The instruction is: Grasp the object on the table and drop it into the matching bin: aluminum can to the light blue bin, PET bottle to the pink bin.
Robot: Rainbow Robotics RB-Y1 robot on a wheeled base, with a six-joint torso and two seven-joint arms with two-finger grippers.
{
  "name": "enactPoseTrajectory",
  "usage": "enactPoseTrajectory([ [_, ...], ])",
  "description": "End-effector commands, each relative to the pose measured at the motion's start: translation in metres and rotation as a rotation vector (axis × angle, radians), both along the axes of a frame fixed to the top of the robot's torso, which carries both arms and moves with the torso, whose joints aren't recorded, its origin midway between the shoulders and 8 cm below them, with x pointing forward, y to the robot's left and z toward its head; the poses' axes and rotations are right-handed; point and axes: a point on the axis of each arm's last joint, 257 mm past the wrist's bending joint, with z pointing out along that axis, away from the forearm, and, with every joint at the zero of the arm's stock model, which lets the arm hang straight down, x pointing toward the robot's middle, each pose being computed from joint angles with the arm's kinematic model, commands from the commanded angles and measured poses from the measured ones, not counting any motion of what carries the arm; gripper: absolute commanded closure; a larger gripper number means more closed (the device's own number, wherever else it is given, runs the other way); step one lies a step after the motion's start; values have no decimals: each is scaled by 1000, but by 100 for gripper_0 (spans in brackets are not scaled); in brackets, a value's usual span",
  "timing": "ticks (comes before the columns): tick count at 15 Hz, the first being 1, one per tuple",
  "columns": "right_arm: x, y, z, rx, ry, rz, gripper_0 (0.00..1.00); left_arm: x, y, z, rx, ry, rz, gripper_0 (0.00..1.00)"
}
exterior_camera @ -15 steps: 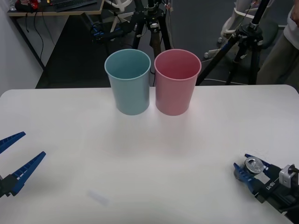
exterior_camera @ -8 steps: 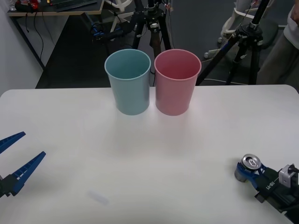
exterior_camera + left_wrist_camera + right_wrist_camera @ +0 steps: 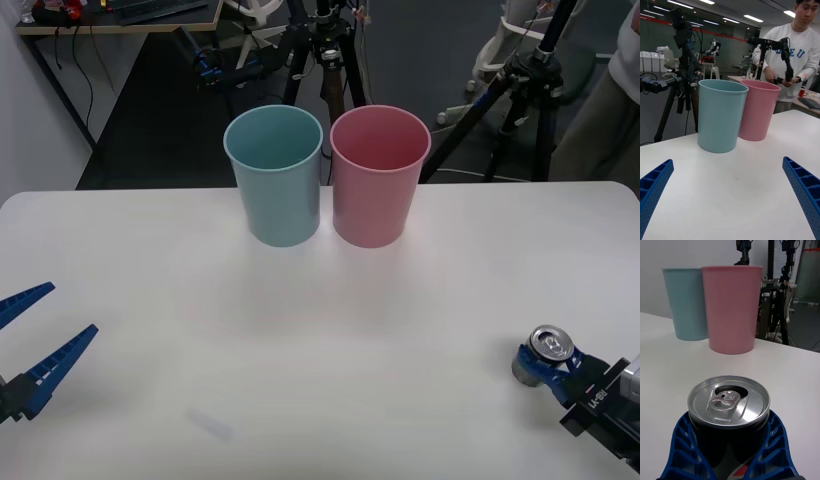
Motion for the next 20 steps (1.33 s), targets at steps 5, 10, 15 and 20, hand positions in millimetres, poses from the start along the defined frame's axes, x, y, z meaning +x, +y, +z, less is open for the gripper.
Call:
enactPoseTrajectory([
  [5, -36, 27, 88, 113, -41, 58, 100, 0, 0, 0, 0, 0, 0, 0],
  [10, -46, 59, 163, 217, -76, 94, 100, 0, 0, 0, 0, 0, 0, 0],
  [15, -38, 87, 217, 240, -144, 97, 100, 0, 0, 0, 0, 0, 0, 0],
  [20, -4, 153, 247, 284, -182, 149, 100, 0, 0, 0, 0, 0, 0, 0],
])
